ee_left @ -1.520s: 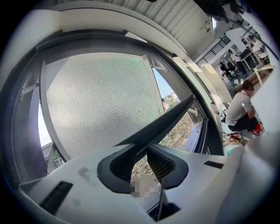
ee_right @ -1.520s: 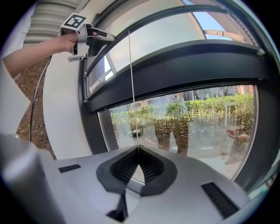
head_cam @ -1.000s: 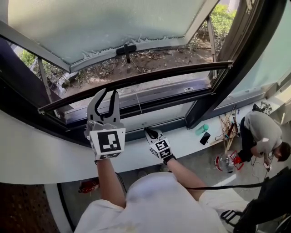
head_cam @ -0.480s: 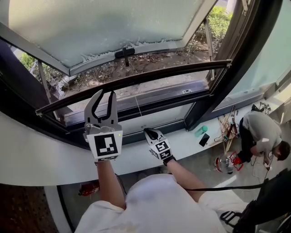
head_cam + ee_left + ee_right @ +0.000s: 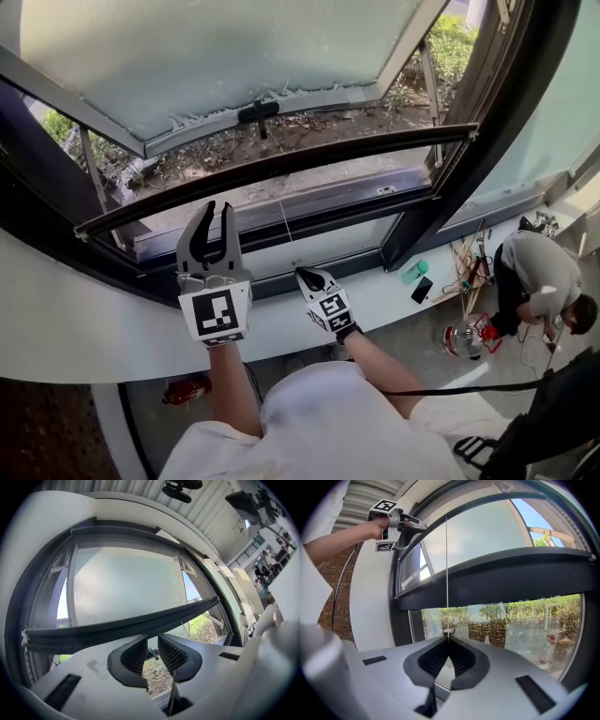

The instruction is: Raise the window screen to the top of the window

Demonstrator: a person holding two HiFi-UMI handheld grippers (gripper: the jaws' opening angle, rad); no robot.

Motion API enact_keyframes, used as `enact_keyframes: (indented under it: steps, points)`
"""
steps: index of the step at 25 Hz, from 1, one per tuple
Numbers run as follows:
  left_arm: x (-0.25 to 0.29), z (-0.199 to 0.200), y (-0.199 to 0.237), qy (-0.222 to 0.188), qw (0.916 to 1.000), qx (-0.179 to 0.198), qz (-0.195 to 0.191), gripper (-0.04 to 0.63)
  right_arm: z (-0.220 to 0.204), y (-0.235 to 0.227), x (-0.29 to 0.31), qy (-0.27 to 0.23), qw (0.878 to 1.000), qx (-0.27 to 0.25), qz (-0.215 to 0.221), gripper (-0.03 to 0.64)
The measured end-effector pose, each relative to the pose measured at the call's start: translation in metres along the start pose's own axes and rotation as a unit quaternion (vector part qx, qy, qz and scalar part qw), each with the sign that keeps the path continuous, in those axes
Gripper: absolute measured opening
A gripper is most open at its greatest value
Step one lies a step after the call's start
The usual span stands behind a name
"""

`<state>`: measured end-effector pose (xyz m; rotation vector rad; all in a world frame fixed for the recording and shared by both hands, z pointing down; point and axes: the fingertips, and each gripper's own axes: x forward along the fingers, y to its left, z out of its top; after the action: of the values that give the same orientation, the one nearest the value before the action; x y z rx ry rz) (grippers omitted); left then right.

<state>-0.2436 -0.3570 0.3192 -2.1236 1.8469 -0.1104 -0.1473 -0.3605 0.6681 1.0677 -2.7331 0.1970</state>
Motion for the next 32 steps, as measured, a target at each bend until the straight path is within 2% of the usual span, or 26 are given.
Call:
enact_keyframes:
  steps: [4,10,17,23,32]
  points:
    - [-0.005,-0.014,0.002,0.015,0.9986,-0.051,0.005,0.066,0.001,0.005,0.003,-0.003,1.0,0.003,0.006,0.002]
    - [-0.008,-0.03,0.008,0.033,0.996,-0.083,0.009,0.066,0.026,0.007,0.006,-0.032,0.999,0.005,0.006,0.002]
    - [-0.006,-0.04,0.003,0.052,0.9952,-0.082,0.007,0.032,0.069,0.007,0.003,-0.075,0.997,-0.004,0.006,0.002]
    - [-0.001,-0.05,-0.001,0.062,0.9946,-0.083,0.003,0.008,0.073,0.004,0.003,-0.085,0.996,0.001,0.004,0.002]
    - [0.002,-0.059,-0.004,0.078,0.9934,-0.084,0.001,0.006,0.084,0.0,0.0,-0.098,0.995,0.003,-0.001,0.002]
